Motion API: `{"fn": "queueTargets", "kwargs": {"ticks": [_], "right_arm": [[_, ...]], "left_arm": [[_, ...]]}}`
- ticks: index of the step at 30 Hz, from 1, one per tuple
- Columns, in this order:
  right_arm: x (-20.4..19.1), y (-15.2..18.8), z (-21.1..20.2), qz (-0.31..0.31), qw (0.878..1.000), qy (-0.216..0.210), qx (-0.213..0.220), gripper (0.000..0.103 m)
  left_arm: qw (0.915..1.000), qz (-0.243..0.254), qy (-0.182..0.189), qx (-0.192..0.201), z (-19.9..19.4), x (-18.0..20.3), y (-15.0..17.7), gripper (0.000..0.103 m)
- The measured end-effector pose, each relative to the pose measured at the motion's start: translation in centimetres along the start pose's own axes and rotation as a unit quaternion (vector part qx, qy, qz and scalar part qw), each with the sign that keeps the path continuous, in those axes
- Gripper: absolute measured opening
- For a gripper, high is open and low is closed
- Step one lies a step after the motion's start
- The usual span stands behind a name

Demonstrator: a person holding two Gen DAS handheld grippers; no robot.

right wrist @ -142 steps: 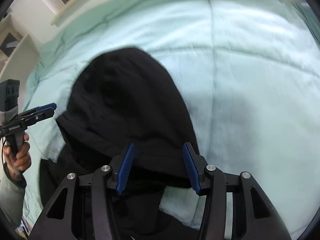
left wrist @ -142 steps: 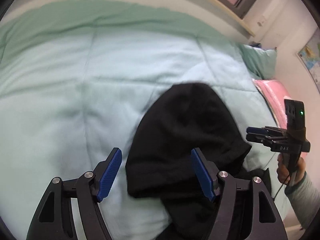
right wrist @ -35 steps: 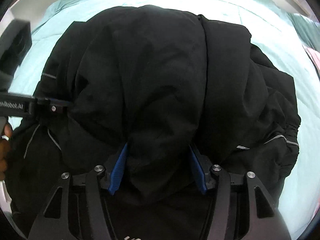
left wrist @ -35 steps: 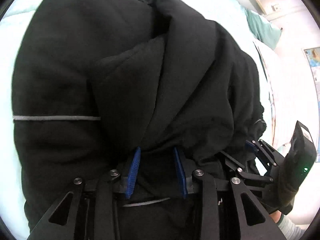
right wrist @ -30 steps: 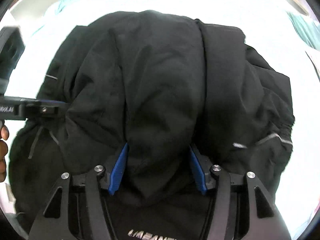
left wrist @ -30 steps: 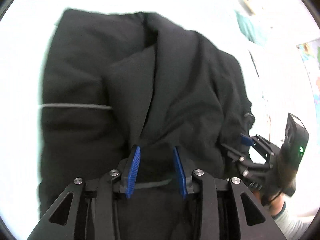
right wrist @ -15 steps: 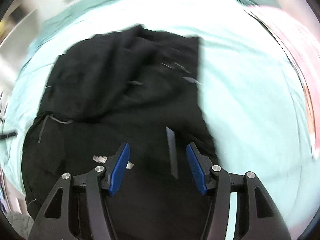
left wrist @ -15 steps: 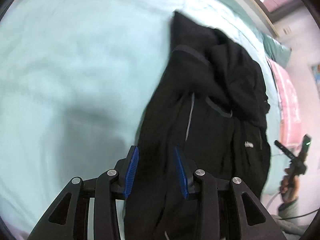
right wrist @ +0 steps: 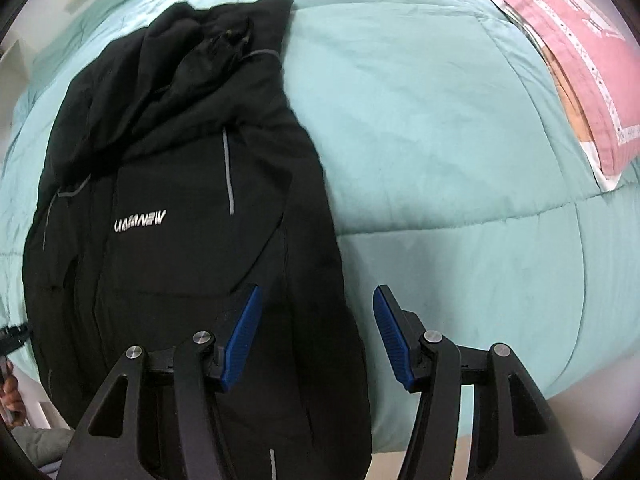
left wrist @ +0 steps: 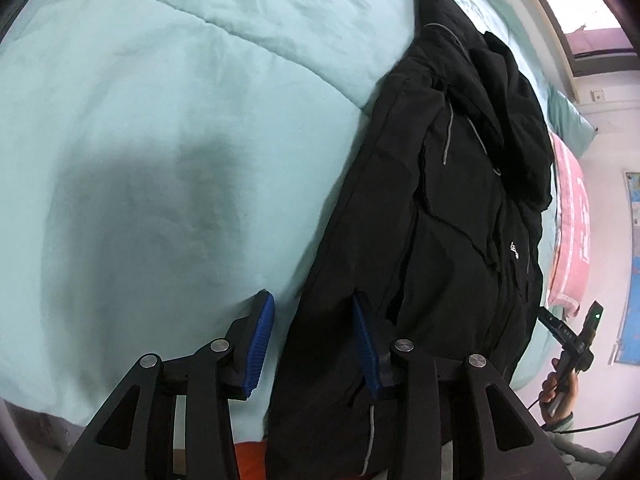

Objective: Fold large clothes

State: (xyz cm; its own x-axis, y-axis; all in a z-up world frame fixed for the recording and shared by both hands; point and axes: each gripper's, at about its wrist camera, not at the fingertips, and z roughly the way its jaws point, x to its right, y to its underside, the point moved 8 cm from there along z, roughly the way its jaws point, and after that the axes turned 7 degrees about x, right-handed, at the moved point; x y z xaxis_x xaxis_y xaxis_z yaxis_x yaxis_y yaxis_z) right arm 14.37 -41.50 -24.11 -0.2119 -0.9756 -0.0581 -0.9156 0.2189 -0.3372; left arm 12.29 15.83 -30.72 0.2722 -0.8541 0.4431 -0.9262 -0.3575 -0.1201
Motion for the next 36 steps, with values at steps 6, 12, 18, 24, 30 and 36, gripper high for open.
{"fn": "queueTargets", "kwargs": {"ticks": [6, 12, 18, 24, 30, 36], "right_arm": [[-0.8, 0.3, -0.4, -0.008, 1.0, -0.003, 0.005, 0.06], [-0.9, 0.5, -0.7, 0.009, 1.0, -0.016, 0.013, 0.06], [0.8, 3.0, -0.6, 0.049, 0.997, -0.052, -0.01, 0.06], [1.4, 7.9, -0.1, 0.061, 0.989, -0.116, -0.068, 0.06], [1.0, 10.8, 1.8, 0.064, 0.986, -0.117, -0.098, 0.06], [-3.7, 10.4, -2.0, 0.009, 0.977, -0.204, -0.065, 0.041]], "left_arm": [[0.9793, -0.034, 0.2, -0.002, -1.7, 3.1, -0.4, 0.05], [0.9487, -0.029, 0.313, 0.029, -5.3, 5.5, -0.8, 0.056], [0.9744, 0.019, 0.22, -0.044, -0.8, 6.5, 2.7, 0.056], [0.9822, 0.038, 0.176, -0.052, 0.0, 7.9, 2.3, 0.056], [0.9857, 0.076, 0.133, -0.07, 0.6, 7.8, 1.8, 0.056], [0.9698, 0.146, 0.182, -0.07, -2.2, 12.0, 2.7, 0.056]]}}
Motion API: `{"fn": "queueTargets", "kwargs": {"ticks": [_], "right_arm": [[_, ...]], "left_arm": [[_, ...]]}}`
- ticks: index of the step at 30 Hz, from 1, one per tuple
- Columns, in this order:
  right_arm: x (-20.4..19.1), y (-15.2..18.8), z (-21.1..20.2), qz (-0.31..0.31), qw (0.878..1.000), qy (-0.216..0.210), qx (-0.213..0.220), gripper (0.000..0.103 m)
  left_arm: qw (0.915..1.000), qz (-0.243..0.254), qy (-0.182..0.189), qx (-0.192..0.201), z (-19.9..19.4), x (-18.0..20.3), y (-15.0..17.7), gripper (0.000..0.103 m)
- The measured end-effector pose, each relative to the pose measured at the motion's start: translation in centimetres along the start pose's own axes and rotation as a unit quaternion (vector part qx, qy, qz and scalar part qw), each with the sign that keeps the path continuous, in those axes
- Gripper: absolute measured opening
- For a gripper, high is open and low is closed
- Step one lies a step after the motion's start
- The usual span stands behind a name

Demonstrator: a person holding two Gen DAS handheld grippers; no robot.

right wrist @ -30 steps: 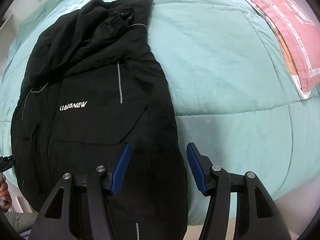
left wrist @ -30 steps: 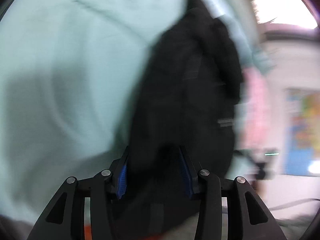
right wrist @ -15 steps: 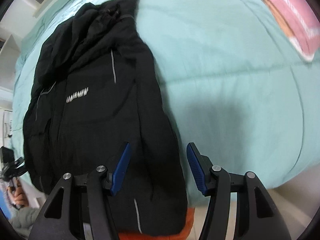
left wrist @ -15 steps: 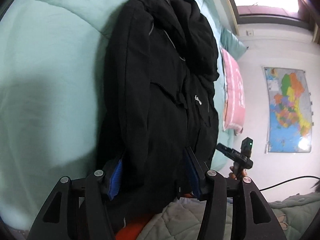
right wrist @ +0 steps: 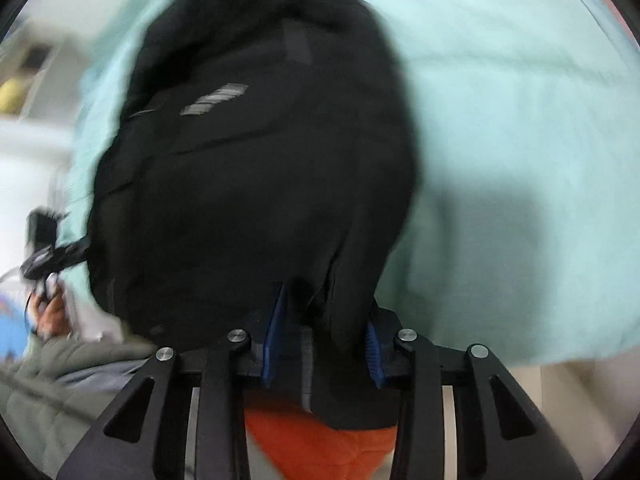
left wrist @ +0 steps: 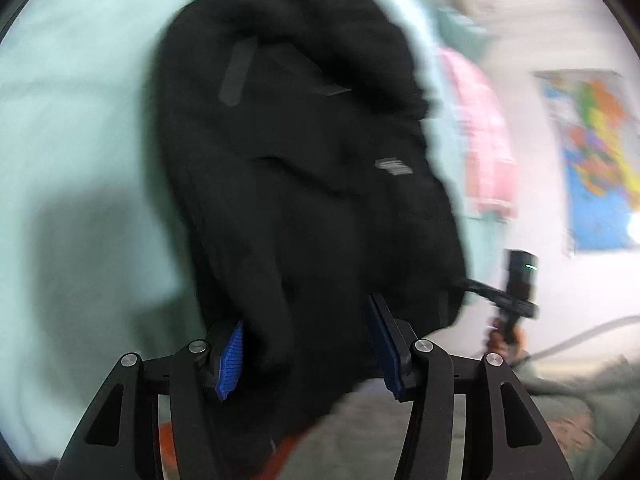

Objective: Fold large clothes

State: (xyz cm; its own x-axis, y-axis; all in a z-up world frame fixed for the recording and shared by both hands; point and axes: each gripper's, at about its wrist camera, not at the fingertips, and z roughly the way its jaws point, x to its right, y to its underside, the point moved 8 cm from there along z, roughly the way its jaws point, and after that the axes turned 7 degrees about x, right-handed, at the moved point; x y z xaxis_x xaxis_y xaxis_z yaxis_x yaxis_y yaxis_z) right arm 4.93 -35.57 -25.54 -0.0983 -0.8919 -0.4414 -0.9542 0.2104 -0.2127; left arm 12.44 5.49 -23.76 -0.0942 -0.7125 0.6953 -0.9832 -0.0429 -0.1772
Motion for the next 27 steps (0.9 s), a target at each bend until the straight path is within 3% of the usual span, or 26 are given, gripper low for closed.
{"fn": "queueTargets", "kwargs": {"ticks": [2, 3, 8, 12, 14, 15, 17, 18, 19, 23, 27], "right_arm": [[-1.5, -0.3, -1.0, -0.005, 1.0, -0.026, 0.015, 0.041], [-2.0, -0.4, -1.1, -0.007, 0.999, -0.038, 0.018, 0.041], [-0.1, 1.2, 1.4, 0.014, 1.0, -0.014, -0.015, 0.043], [2.4, 2.9, 2.7, 0.053, 0.998, -0.009, -0.039, 0.048], [3.4, 3.7, 3.6, 0.068, 0.996, -0.01, -0.06, 0.051], [3.9, 3.6, 3.5, 0.07, 0.995, -0.013, -0.063, 0.051], [3.3, 2.9, 2.9, 0.057, 0.997, -0.014, -0.048, 0.046], [2.8, 2.3, 2.4, 0.048, 0.998, -0.015, -0.038, 0.03], [2.1, 1.7, 1.6, 0.039, 0.999, -0.023, -0.025, 0.025], [-0.2, -1.3, -1.6, 0.011, 0.999, -0.035, 0.02, 0.023], [-1.5, -5.4, -4.8, 0.005, 0.997, -0.04, 0.062, 0.023]], "left_arm": [[0.9988, 0.001, 0.047, 0.011, -0.5, 1.8, -0.7, 0.056], [0.999, -0.003, 0.045, 0.006, 0.0, 1.6, -0.8, 0.056], [0.9957, 0.004, -0.069, -0.061, 3.1, -2.4, 2.5, 0.056], [0.9881, -0.011, -0.12, -0.096, 3.7, -4.8, 5.7, 0.056], [0.9863, -0.027, -0.133, -0.094, 3.8, -5.6, 6.3, 0.056], [0.9867, -0.036, -0.134, -0.084, 3.5, -5.8, 6.2, 0.053], [0.9893, -0.043, -0.127, -0.057, 2.4, -5.7, 5.5, 0.021], [0.9906, -0.045, -0.123, -0.04, 1.8, -5.4, 4.7, 0.02], [0.9919, -0.045, -0.117, -0.025, 1.0, -5.1, 4.1, 0.016], [0.9952, -0.065, -0.049, 0.054, -3.3, -2.8, 0.1, 0.016], [0.9903, -0.062, -0.02, 0.123, -6.9, -1.2, -4.6, 0.016]]}}
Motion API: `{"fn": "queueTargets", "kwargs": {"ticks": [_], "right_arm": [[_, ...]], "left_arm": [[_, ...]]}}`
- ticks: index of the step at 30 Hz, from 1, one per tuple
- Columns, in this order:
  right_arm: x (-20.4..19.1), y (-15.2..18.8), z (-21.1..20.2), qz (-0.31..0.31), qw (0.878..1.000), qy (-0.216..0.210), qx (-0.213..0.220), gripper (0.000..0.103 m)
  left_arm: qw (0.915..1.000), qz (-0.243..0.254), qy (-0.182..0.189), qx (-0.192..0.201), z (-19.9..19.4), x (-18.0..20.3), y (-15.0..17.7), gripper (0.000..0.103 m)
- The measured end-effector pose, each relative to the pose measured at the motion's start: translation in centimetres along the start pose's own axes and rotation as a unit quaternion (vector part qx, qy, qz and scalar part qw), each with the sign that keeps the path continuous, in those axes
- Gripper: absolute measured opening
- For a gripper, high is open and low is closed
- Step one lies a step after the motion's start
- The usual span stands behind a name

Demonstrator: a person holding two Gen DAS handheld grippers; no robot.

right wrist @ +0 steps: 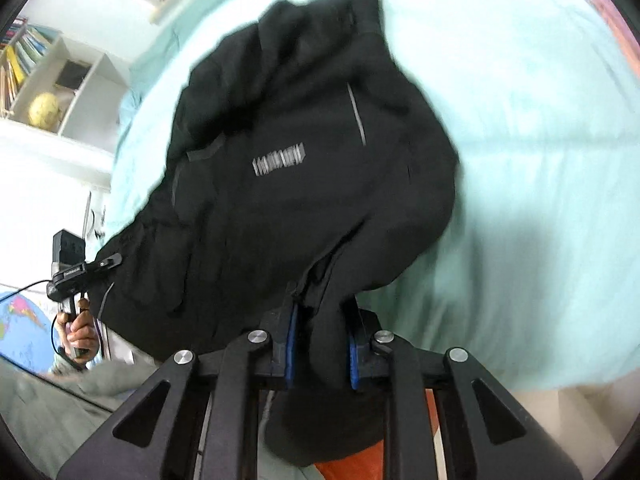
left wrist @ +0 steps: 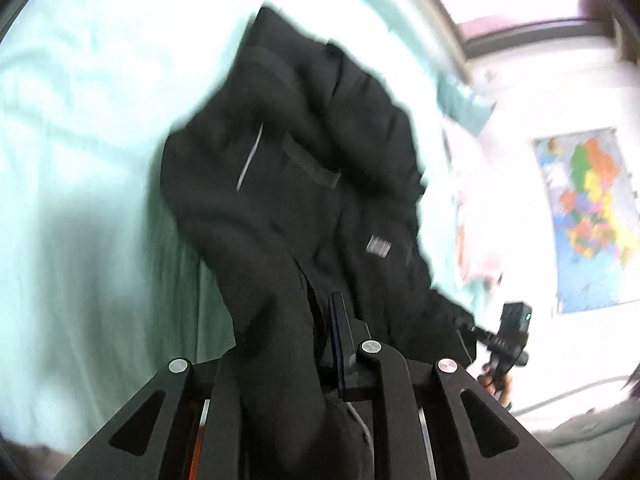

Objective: Fold large clothes

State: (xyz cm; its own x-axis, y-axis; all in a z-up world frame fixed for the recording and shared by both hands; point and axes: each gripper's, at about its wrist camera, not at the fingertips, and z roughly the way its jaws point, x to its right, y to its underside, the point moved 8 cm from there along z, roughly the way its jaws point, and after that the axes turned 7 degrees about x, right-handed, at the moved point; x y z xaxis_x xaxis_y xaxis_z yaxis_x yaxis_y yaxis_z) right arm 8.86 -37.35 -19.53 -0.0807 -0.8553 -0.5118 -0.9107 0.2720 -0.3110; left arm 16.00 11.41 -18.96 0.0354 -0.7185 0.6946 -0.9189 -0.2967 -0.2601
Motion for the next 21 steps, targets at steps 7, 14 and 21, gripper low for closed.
{"fn": "queueTargets", "kwargs": {"ticks": [7, 14, 21], "right_arm": [[-3.2, -8.0, -3.0, 0.008, 0.996, -0.041, 0.079, 0.023], [-5.1, -16.0, -5.6, 0.008, 0.987, -0.062, 0.146, 0.023], [-3.3, -23.0, -3.7, 0.052, 0.982, -0.054, 0.172, 0.023]], "left_arm": [[0.9979, 0.014, 0.032, 0.055, -2.6, 4.3, -5.6, 0.016], [0.9935, 0.037, 0.063, 0.088, -3.8, 7.5, -11.6, 0.016], [0.994, 0.02, 0.045, 0.097, -0.2, 7.5, -18.2, 0.016]]}}
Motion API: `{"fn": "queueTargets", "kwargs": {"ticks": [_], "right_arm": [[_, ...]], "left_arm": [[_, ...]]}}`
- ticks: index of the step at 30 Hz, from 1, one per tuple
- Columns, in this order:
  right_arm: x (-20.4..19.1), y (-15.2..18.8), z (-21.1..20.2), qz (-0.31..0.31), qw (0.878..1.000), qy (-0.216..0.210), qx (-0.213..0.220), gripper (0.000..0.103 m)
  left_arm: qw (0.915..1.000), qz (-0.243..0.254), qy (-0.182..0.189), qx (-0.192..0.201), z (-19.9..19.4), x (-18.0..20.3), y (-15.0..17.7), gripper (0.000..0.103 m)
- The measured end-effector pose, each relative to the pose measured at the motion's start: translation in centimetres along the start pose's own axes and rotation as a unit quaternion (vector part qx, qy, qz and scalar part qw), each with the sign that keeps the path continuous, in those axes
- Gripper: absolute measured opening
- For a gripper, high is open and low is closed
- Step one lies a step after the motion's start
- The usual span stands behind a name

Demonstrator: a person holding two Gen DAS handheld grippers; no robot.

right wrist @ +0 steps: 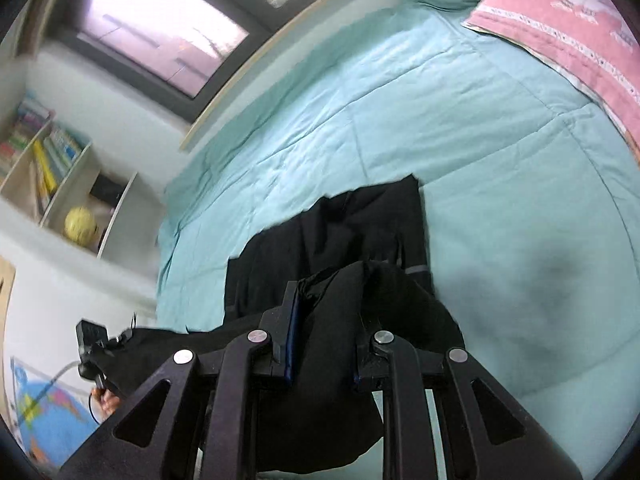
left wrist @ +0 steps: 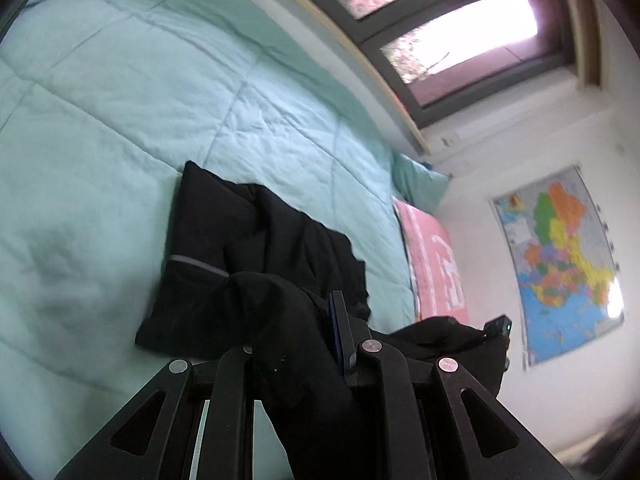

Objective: Fold large clothes

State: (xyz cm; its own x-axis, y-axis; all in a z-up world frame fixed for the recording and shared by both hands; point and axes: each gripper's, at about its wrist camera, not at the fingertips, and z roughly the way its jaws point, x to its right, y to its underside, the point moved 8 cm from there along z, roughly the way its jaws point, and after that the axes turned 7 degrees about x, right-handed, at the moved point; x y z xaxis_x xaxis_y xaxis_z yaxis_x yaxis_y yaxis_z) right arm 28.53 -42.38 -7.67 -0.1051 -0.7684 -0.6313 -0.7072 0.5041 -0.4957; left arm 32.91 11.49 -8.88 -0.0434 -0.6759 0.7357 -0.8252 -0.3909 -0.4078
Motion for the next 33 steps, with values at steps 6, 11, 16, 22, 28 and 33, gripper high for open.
{"fn": "queueTargets", "kwargs": {"ticks": [6, 11, 16, 22, 28, 33], "right_arm": [[2.8, -3.9, 7.3, 0.055, 0.998, 0.032, -0.006, 0.024], [6.7, -4.6, 14.3, 0.113, 0.99, 0.078, -0.033, 0.027], [10.7, -2.9, 21.3, 0.128, 0.981, 0.124, -0.084, 0.029], [12.8, -1.4, 25.7, 0.123, 0.975, 0.157, -0.101, 0.03], [11.9, -2.3, 23.5, 0.139, 0.976, 0.126, -0.114, 0.037], [8.8, -4.1, 17.6, 0.15, 0.982, 0.056, -0.096, 0.048]], "left_arm": [[0.9979, -0.046, -0.043, -0.017, 7.1, -4.7, -4.9, 0.017], [0.9915, -0.084, -0.078, -0.062, 14.1, -9.9, -6.4, 0.019], [0.9801, -0.124, -0.107, -0.112, 21.1, -15.3, -4.5, 0.021], [0.9757, -0.143, -0.094, -0.137, 22.7, -16.5, -4.3, 0.021], [0.9809, -0.031, -0.072, -0.178, 17.5, -12.0, -4.4, 0.026], [0.9828, 0.003, -0.022, -0.183, 11.2, -8.8, -3.7, 0.028]]}}
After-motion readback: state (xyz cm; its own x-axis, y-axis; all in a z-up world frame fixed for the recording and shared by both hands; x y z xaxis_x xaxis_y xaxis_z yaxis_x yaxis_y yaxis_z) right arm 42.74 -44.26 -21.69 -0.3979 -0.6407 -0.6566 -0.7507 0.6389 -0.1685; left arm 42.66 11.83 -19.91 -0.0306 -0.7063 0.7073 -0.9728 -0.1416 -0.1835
